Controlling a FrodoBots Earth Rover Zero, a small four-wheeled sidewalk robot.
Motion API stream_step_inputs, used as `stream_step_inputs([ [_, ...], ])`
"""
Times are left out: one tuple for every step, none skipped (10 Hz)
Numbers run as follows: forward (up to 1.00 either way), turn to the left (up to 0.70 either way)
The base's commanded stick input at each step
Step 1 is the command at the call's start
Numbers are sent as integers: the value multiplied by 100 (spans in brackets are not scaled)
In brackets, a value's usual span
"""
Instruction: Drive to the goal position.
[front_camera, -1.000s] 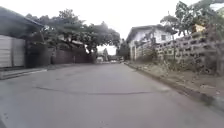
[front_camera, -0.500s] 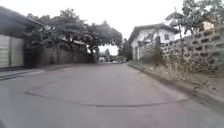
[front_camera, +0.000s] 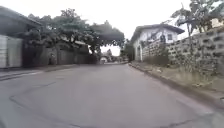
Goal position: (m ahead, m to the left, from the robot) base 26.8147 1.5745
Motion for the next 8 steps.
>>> stream_step_inputs([
  [100, 3],
  [100, 3],
  [100, 3],
  [100, 3],
  [100, 3],
  [100, 3],
  [100, 3],
  [100, 3],
])
